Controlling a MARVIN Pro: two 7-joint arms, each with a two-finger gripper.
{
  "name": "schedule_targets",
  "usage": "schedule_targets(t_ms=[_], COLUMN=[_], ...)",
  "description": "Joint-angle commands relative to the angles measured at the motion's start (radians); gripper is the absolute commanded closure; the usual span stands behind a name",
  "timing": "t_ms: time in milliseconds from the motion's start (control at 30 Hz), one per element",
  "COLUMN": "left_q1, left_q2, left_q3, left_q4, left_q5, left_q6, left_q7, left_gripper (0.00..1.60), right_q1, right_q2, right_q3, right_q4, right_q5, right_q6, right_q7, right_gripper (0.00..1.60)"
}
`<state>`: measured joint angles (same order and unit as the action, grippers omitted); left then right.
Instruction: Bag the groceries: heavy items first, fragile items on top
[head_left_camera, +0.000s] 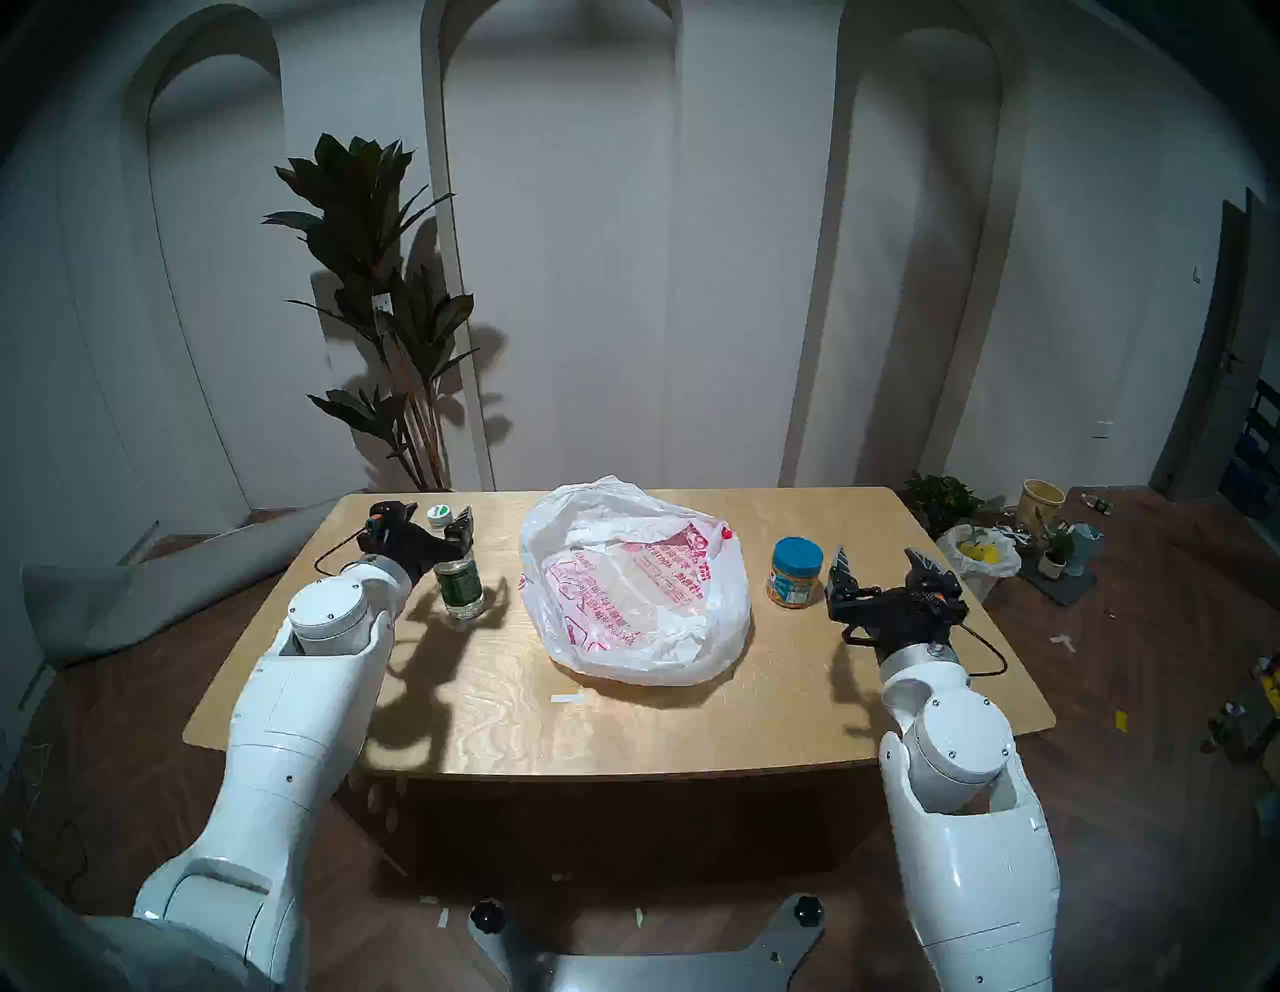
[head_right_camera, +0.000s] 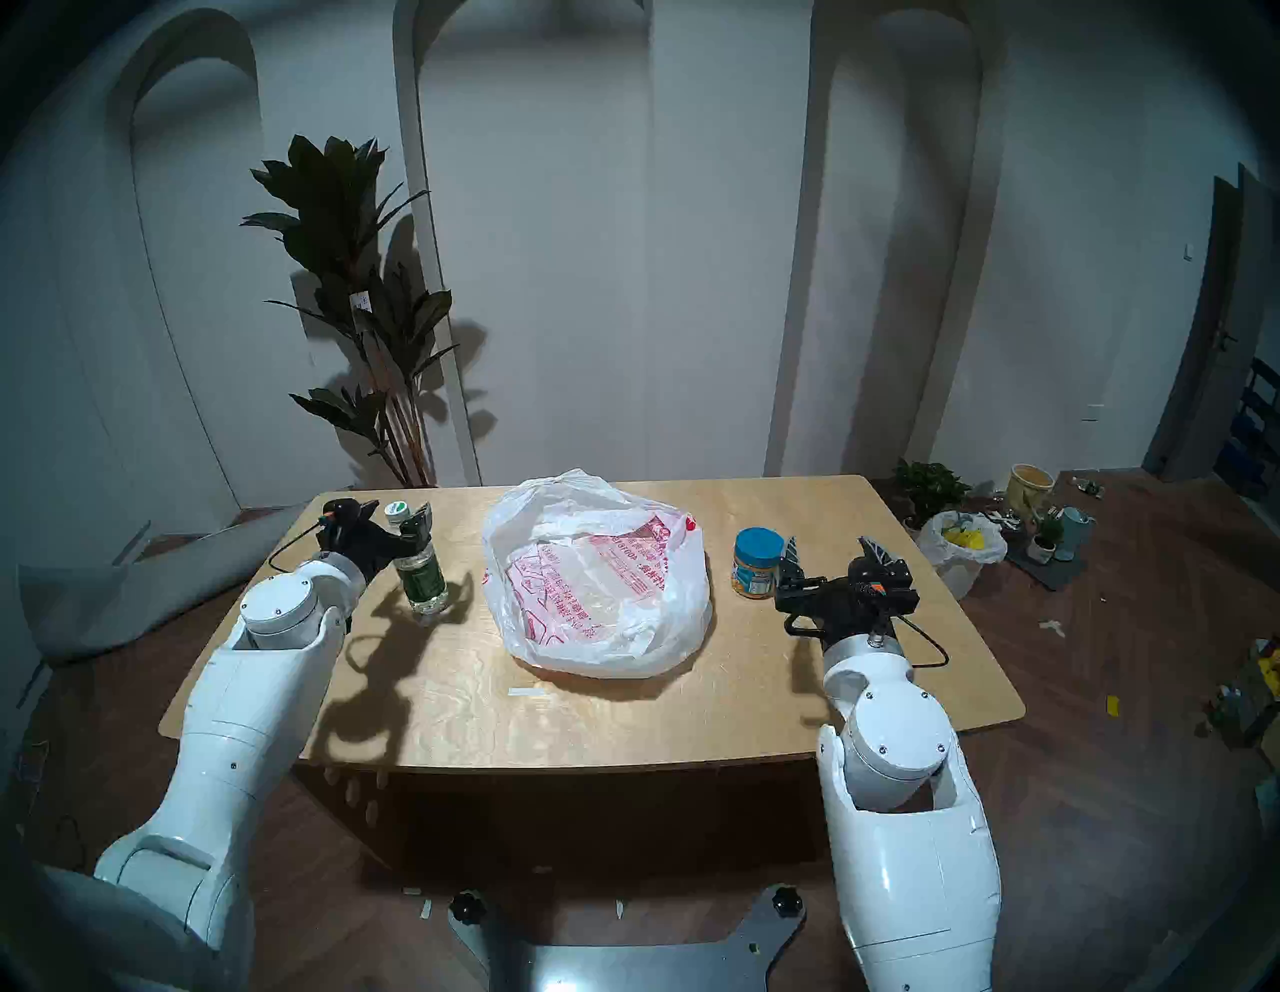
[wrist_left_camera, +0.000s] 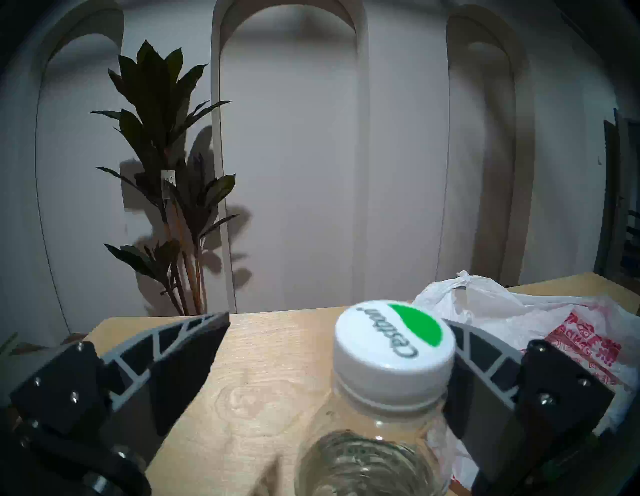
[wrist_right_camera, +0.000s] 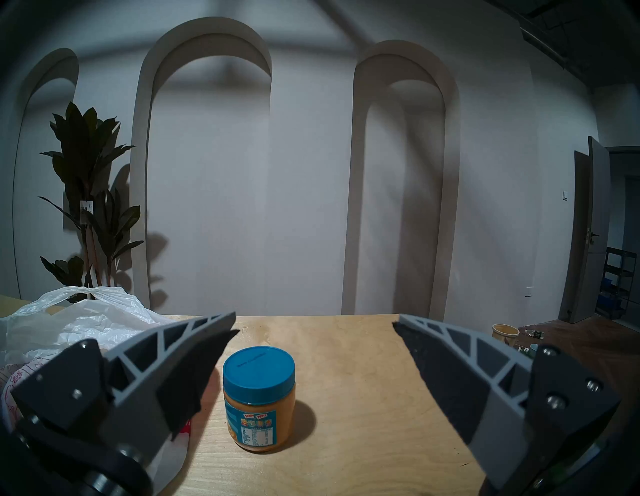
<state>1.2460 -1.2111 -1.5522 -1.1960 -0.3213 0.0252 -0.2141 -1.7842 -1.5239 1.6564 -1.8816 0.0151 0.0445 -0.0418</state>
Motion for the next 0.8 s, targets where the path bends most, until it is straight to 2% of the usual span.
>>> schedule_targets(t_ms=[0,233,500,767], left_q1=[-0.112,-0.107,-0.11,-0.141], left_q2=[-0.006,-0.013,0.004,0.066], left_q3=[0.003,-0.011,-0.004,0.028], left_q4=[0.077,0.067,-0.04,-0.128], left_q5=[-0.005,-0.039,-0.056,-0.054], left_q6=[-0.092,-0.161,-0.169,-0.136], left_q7=[-0.037,-0.075,-0.155,-0.292], left_gripper=[1.6,1.6,1.6,1.6], right_q1=[0.004,0.004,0.006,0.007], right_q2=[-0.003,-0.002,-0.001,-0.001], right_q3=[0.0,-0.001,-0.001,-0.001], right_q4=[-0.025,-0.025,-0.022,-0.021], right_q5=[0.0,0.0,0.0,0.001], right_q6=[-0.005,-0.005,-0.005,-0.005], right_q7=[-0.004,-0.005,-0.005,-0.006], right_gripper=[0.0,0.0,0.0,0.0])
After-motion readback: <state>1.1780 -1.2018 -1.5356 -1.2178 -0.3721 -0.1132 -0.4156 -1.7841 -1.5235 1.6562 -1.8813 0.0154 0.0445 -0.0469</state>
